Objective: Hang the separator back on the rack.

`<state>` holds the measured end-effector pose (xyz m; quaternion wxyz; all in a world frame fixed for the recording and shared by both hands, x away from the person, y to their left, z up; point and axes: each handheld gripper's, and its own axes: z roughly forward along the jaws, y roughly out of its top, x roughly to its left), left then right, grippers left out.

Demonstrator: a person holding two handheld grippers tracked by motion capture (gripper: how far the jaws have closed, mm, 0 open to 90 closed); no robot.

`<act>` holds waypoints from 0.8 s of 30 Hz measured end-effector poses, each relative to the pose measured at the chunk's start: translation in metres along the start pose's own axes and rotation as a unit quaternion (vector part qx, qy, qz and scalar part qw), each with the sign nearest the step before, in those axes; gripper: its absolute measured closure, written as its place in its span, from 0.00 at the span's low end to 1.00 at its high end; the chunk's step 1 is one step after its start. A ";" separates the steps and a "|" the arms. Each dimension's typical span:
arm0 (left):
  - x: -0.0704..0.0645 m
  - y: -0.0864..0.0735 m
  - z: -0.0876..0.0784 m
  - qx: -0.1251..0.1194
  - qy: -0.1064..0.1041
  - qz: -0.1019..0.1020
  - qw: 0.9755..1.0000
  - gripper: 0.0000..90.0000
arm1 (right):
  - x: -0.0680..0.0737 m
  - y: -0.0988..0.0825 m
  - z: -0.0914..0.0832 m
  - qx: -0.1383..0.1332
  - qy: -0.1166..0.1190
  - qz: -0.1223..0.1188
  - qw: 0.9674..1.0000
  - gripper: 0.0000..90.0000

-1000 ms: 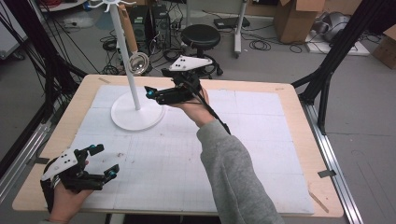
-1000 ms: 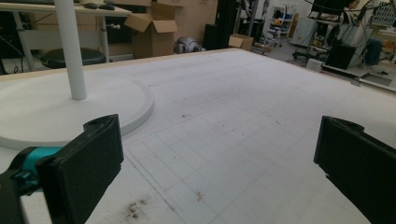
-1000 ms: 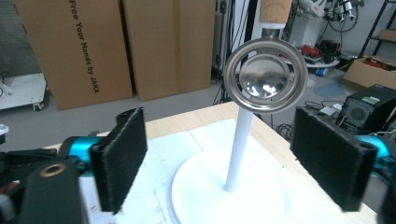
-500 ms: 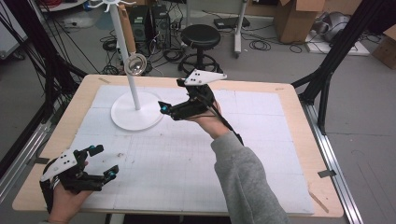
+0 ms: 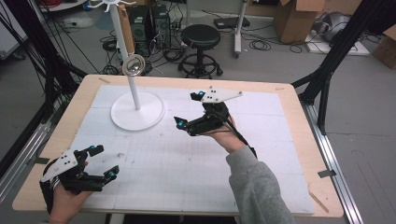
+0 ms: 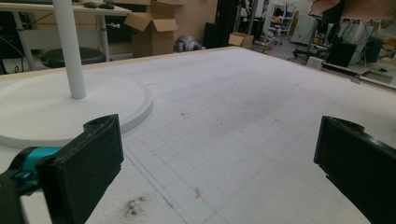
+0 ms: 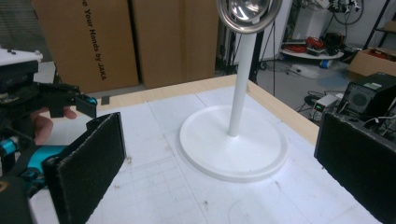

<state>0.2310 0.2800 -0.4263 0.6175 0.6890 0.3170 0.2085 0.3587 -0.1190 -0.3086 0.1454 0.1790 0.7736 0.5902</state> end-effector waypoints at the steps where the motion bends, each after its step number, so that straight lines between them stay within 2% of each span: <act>1: 0.000 0.000 0.000 0.000 -0.001 0.000 1.000 0.02 | -0.001 -0.002 -0.003 -0.002 -0.002 -0.001 1.000 0.01; 5: -0.001 0.001 0.001 0.000 -0.003 -0.006 1.000 0.02 | -0.004 -0.013 -0.012 -0.008 -0.004 0.011 1.000 0.01; 7: -0.002 0.001 0.001 -0.001 -0.004 -0.001 1.000 0.02 | -0.005 -0.020 -0.016 -0.009 -0.006 0.012 1.000 0.01; 15: -0.003 0.001 0.002 0.003 -0.007 -0.001 1.000 0.02 | -0.011 -0.049 -0.029 0.000 -0.013 0.027 1.000 0.01; 24: -0.002 0.001 0.003 0.005 -0.005 -0.002 1.000 0.02 | -0.010 -0.067 -0.043 -0.003 -0.016 0.037 0.999 0.01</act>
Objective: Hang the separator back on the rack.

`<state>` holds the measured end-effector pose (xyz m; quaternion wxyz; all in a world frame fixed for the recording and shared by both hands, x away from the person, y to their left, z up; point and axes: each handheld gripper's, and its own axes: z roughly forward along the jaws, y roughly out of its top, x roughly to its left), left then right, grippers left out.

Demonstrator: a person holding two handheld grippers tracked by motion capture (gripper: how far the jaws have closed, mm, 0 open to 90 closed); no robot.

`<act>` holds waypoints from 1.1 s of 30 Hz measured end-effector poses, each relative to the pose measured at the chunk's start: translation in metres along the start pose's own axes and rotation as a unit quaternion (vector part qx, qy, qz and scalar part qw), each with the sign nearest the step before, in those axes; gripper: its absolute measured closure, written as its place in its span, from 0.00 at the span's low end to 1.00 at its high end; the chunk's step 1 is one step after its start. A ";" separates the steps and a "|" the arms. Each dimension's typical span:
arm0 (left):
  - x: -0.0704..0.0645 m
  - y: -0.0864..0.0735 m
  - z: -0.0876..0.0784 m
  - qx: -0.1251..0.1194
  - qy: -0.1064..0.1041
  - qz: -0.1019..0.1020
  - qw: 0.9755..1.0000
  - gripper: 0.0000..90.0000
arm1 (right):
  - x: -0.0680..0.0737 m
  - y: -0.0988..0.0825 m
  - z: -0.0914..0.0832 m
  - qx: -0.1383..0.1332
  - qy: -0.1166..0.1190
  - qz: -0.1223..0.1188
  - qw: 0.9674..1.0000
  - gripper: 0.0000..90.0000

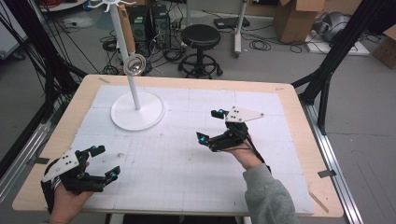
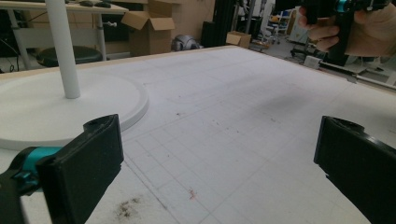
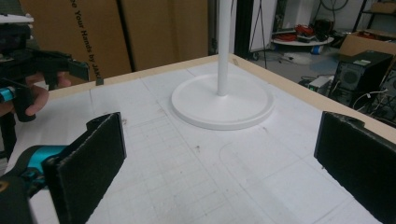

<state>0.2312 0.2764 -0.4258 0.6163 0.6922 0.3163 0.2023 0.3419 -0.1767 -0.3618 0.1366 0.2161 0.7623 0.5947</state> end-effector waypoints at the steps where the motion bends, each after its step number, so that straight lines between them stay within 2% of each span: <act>1: -0.001 0.000 0.001 0.001 0.000 0.001 1.000 0.02 | 0.000 -0.002 -0.002 -0.003 -0.002 -0.001 1.000 0.01; 7: -0.002 0.000 0.003 0.005 -0.005 0.003 1.000 0.02 | 0.000 -0.014 -0.013 0.000 -0.006 0.010 1.000 0.01; 10: -0.002 0.000 0.002 0.002 -0.006 0.002 1.000 0.02 | 0.001 -0.019 -0.020 -0.007 -0.004 0.014 1.000 0.01; 16: -0.001 0.000 0.002 0.000 -0.006 0.003 1.000 0.02 | -0.002 -0.032 -0.031 0.008 -0.010 0.012 1.000 0.01; 23: 0.000 0.000 0.004 -0.002 -0.007 0.001 1.000 0.02 | -0.007 -0.044 -0.052 -0.002 -0.016 0.020 1.000 0.01; 33: 0.000 0.000 0.008 0.001 -0.010 0.003 1.000 0.02 | -0.012 -0.061 -0.084 -0.002 -0.045 0.033 0.998 0.01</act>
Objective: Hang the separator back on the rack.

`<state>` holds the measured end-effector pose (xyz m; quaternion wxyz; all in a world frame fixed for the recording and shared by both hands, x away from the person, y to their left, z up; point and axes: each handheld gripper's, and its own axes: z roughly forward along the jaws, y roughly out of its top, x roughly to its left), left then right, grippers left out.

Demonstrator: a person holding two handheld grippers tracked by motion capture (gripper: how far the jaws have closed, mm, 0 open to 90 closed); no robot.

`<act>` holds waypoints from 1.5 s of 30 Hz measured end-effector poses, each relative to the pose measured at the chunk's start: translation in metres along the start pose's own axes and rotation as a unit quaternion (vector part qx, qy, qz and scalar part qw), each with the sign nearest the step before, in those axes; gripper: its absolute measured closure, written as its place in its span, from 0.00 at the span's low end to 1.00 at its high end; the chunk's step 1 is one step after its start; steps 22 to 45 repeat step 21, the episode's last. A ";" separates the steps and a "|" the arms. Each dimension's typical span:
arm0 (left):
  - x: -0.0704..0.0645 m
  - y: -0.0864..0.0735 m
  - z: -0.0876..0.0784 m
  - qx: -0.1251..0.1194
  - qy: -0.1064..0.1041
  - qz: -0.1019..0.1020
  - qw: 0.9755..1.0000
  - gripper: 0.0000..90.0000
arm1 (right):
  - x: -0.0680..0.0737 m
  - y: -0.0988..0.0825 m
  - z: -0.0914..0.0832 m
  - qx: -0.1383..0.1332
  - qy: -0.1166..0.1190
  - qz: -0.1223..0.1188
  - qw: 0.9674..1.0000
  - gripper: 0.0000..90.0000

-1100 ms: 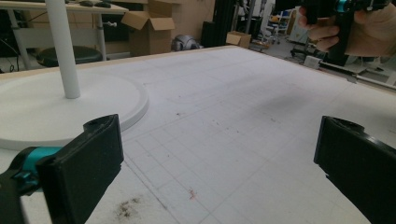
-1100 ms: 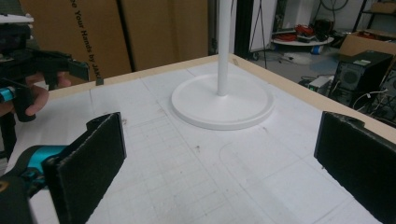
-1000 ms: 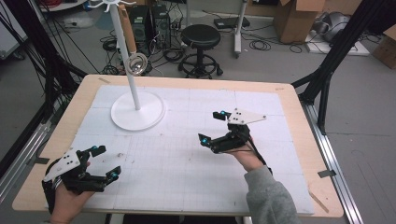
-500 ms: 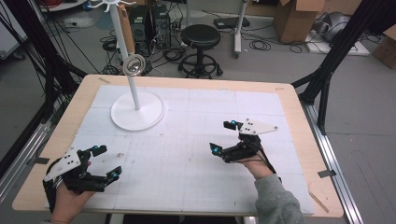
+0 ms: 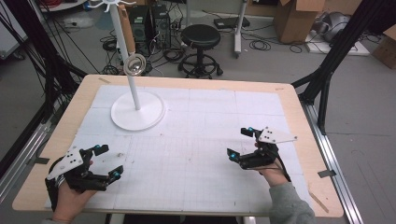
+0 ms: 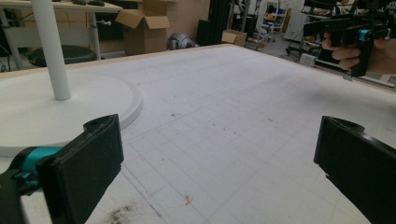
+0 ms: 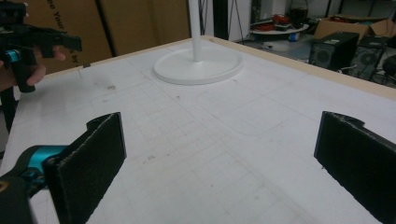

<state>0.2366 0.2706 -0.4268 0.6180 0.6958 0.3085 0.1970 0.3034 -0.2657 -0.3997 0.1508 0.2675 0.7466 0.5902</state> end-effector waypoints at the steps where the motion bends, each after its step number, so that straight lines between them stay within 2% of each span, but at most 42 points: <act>1: 0.000 0.000 0.000 -0.001 0.001 0.000 1.000 0.02 | -0.001 -0.002 -0.004 -0.002 -0.006 0.003 1.000 0.01; 7: 0.001 -0.001 0.001 0.001 0.004 0.001 1.000 0.02 | -0.004 -0.014 -0.025 0.009 -0.025 0.004 1.000 0.01; 10: 0.001 0.000 0.001 0.001 0.006 0.000 1.000 0.02 | -0.006 -0.020 -0.035 -0.001 -0.032 0.008 0.999 0.01; 15: 0.002 0.000 0.002 0.000 0.008 0.001 1.000 0.02 | -0.008 -0.028 -0.045 -0.001 -0.040 0.015 0.999 0.01; 45: 0.002 0.000 0.005 0.002 0.006 0.002 1.000 0.02 | -0.008 -0.030 -0.044 -0.002 -0.044 0.014 0.999 0.01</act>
